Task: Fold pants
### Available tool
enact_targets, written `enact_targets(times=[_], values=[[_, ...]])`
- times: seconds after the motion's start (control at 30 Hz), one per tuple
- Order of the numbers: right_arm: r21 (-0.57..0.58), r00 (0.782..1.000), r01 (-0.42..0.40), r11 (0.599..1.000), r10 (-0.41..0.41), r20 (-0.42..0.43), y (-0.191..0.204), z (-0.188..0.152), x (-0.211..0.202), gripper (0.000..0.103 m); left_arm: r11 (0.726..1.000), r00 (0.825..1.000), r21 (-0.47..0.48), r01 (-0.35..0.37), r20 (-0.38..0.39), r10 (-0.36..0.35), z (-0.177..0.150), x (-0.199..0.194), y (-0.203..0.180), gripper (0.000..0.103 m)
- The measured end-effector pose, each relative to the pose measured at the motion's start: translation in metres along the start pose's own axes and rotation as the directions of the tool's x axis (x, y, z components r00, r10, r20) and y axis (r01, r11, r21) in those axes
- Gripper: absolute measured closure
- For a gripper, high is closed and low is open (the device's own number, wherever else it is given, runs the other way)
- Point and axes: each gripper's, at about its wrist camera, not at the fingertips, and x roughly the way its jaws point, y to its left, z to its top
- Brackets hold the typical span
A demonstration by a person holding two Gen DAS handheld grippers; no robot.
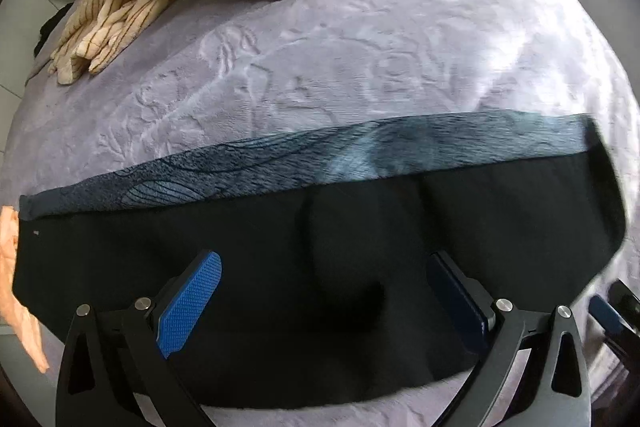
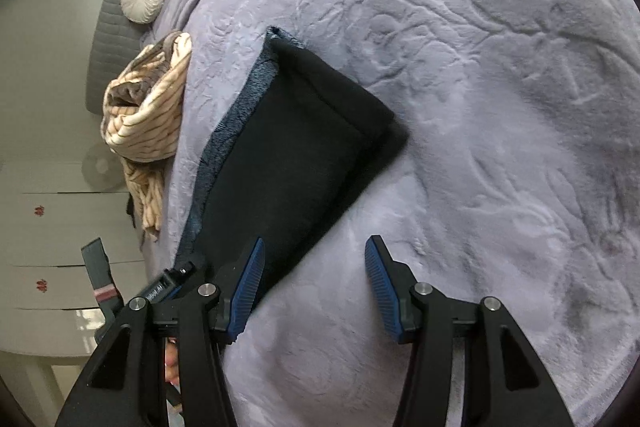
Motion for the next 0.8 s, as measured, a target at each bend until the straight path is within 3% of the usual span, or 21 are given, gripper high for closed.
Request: enact_targets(times=[0.17,0.23,0.33,0.57,0.7,0.77,0.8], values=[[0.036,0.998,-0.061,0.998,0.06,0.006,-0.004,0.003,0.009,0.045,0.999,1.0,0.031,0.02,0.003,-0.02,-0.015,0.005,-0.013,0.0],[0.057,0.997,-0.08,0.995,0.079,0.01,-0.008,0.006,0.014,0.045,1.0,1.0,-0.009,0.009,-0.029,-0.009,-0.02,0.018,-0.008,0.0],[0.065,0.993,-0.117,0.991,0.116,0.02,-0.012,0.01,0.02,0.045,0.993,0.998,-0.102,0.054,-0.023,-0.057,-0.026,0.028,0.008,0.0],[0.085,0.985,-0.174,0.981,0.174,0.009,-0.01,0.026,0.041,0.043,0.998,0.999,-0.059,0.036,-0.022,-0.038,-0.025,0.028,-0.001,0.0],[-0.057,0.969,-0.243,0.968,0.245,0.02,0.023,0.031,0.03,0.042,0.998,0.998,-0.058,0.039,-0.038,-0.041,-0.022,0.026,0.0,0.0],[-0.079,0.98,-0.198,0.977,0.199,0.006,0.023,0.031,0.038,0.04,0.998,0.998,-0.051,0.048,-0.031,-0.05,-0.015,0.02,0.003,0.008],[-0.053,0.983,-0.182,0.982,0.181,-0.019,0.017,0.031,0.048,0.04,0.998,0.998,-0.04,0.053,-0.012,-0.054,-0.011,0.014,0.002,0.022]])
